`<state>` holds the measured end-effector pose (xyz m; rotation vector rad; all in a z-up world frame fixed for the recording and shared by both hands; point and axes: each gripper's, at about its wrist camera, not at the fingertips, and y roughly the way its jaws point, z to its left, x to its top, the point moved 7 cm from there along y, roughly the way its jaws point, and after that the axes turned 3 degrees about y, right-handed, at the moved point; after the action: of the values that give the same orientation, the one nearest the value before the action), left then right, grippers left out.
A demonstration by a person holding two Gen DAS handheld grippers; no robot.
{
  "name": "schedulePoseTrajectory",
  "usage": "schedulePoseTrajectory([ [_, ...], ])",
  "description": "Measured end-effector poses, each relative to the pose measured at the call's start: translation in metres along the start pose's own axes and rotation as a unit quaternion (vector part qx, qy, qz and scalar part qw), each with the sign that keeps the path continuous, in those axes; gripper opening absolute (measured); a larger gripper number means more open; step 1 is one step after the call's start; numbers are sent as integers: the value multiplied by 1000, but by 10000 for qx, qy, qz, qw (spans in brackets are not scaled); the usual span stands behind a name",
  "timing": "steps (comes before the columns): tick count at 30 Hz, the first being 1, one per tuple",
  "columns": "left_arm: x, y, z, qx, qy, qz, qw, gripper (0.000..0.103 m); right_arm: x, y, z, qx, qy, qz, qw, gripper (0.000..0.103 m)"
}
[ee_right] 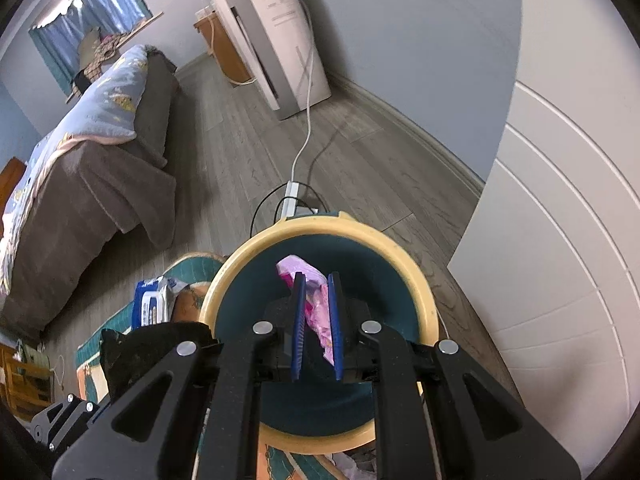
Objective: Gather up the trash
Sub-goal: 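Carry both items over the yellow bin and open both grippers to drop them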
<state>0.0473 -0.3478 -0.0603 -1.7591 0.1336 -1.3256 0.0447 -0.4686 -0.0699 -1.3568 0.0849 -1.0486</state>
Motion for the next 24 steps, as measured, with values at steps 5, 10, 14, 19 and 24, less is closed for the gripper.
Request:
schedulePoseTrajectory([
  [5,10,0,-2,15,-7,-238,9997,5,6,-9,-2,98,163,-235,9995,11],
  [10,8,3,0,173,-9,-197,9997,36,5,-9,-1,83,95,-214,9997,27],
  [14,5,-1,7,212,-135,-241,9994,44,6,-10,2,66,68,-230,9997,38],
  [19,3,-12,17,327,-262,-355,9985,69,7,-12,8,32,-65,-296,9995,67],
  [24,-1,-23,32,516,-544,-402,9964,90,7,-14,17,58,-136,-370,9992,93],
])
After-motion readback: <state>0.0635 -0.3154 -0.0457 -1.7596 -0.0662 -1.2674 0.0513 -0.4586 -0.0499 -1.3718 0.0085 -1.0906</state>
